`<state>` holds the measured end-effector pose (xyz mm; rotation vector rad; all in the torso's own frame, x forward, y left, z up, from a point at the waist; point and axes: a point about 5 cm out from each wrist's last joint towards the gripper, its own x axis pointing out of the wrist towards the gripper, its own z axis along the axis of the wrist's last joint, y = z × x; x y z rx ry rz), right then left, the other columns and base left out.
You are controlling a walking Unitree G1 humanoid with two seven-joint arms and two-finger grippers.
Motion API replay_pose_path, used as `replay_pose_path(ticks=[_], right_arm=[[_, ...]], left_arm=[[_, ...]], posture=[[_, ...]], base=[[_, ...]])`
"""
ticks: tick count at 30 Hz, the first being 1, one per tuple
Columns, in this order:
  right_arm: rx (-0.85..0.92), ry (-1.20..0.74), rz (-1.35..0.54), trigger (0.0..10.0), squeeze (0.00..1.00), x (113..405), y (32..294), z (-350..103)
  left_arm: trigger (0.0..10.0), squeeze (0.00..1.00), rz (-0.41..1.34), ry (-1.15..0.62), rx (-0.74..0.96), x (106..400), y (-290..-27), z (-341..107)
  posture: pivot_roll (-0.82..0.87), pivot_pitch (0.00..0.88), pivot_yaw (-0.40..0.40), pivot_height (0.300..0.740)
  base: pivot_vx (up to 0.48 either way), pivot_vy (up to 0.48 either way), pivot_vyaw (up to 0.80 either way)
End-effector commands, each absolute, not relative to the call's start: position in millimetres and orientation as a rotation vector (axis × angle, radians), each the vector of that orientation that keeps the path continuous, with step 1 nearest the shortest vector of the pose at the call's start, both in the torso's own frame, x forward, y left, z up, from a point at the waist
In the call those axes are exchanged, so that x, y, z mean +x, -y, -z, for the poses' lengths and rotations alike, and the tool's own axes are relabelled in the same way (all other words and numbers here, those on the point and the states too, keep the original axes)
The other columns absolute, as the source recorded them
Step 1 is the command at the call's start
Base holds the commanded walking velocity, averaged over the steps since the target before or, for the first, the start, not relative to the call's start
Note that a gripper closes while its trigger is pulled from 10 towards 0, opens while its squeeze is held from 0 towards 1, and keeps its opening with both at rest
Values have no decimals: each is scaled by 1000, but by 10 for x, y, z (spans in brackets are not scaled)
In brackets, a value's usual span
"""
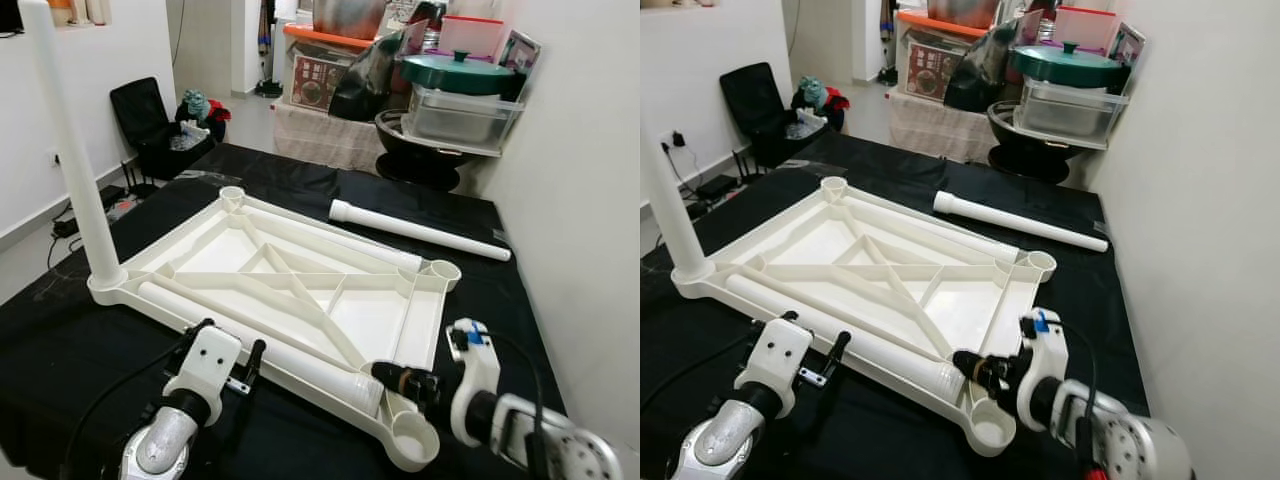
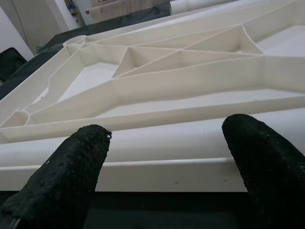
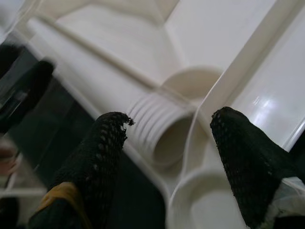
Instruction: Building children table
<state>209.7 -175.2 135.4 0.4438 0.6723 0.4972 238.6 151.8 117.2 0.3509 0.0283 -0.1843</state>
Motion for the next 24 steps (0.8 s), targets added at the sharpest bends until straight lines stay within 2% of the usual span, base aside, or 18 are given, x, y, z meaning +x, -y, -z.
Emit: replay_pose_path(ticks=[1,6,12,15,24], right_arm=[[443,-665,-527,10000,0,2048,1764,-1406],[439,-689,-573,10000,0,1958,1780,-1423],[459,-692,-559,10000,0,2020,1732,-1410],[474,-699,-556,10000,0,2084,1626,-1381],[451,-760,-528,10000,0,2099,1581,-1265]], left_arm=[[10000,0,191,-56,366,2379,-1524,-1117],[10000,0,187,-117,415,2376,-1570,-1018],[10000,0,189,-115,415,2380,-1560,-1017],[10000,0,187,-114,414,2387,-1555,-1017],[10000,0,184,-107,414,2399,-1549,-1021]], posture=[[30,0,-135,740],[28,0,-133,740],[31,0,-136,740],[48,0,-140,740],[56,0,-144,740]], base=[[0,0,0],[0,0,0],[0,0,0],[0,0,0],[0,0,0]])
